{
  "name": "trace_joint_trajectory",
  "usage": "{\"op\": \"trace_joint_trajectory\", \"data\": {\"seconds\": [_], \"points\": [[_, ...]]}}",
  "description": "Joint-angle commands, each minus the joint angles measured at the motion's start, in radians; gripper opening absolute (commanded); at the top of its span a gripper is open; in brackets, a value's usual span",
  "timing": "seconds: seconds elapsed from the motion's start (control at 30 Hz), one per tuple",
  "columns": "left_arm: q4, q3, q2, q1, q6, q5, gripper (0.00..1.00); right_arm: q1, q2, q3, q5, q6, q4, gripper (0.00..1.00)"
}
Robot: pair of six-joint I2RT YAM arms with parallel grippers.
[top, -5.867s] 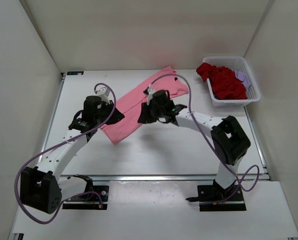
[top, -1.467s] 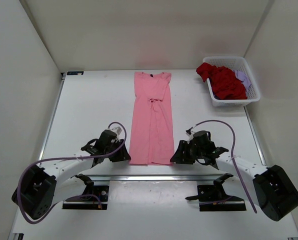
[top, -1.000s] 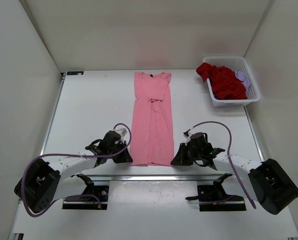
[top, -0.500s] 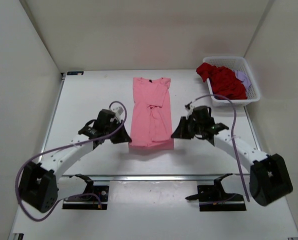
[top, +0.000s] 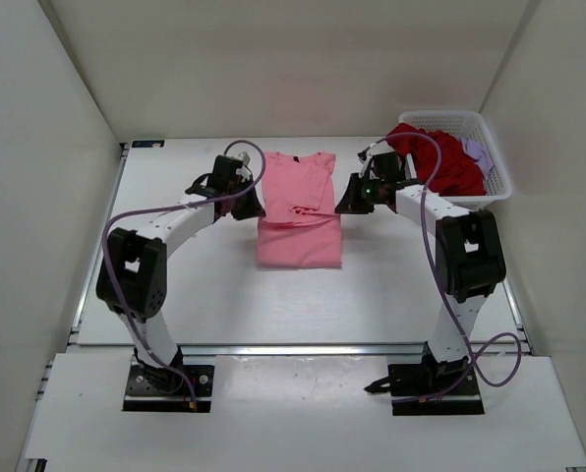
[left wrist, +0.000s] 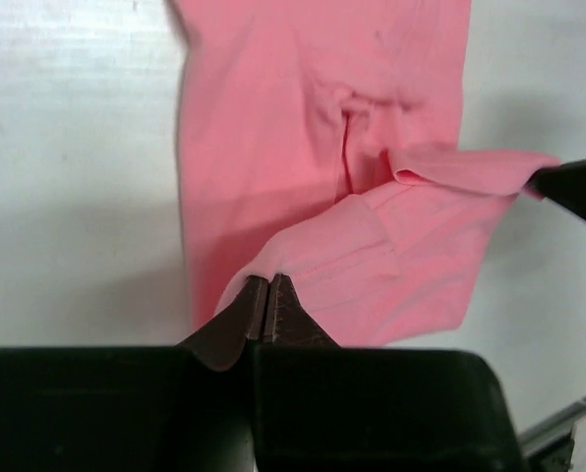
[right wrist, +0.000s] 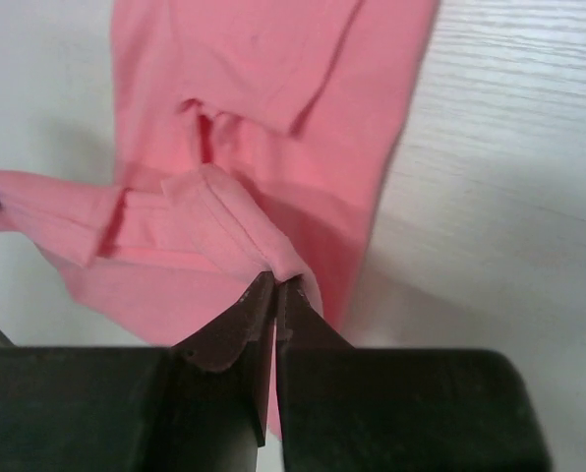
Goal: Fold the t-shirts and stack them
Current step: Fold the folded rectangular tshirt in 1/3 of the way
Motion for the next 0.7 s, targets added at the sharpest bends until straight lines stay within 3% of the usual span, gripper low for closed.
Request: {"op": "trace_joint_trajectory", "data": {"seconds": [0.0,0.17,0.33,0.47,0.6,0.67], "points": [[-0.006,0.107,0.083,0.009,0.029,-0.037,0.0,-0.028,0.051,0.063,-0.027,-0.023,0.01,0.0],[0.011,0.194,0.215,0.018,0.027,-0.031,0.0,-0.054,0.114,0.121,-0.039,-0.024,0.026,0.0],[0.047,0.218,0.251,0.03,0.024,-0.051,0.01,-0.065,0.16,0.17,-0.047,-0.024,0.01,0.0],[0.093,0.205,0.254,0.056,0.007,-0.006,0.13,-0.067,0.186,0.176,-0.062,-0.026,0.016,0.04],[0.205,0.1,0.155,0.094,-0.052,0.086,0.3,-0.071,0.154,0.187,-0.038,-0.032,-0.006,0.26],[0.274,0.037,0.082,0.101,-0.079,0.095,0.43,-0.061,0.128,0.189,0.025,-0.044,-0.037,0.31]]}}
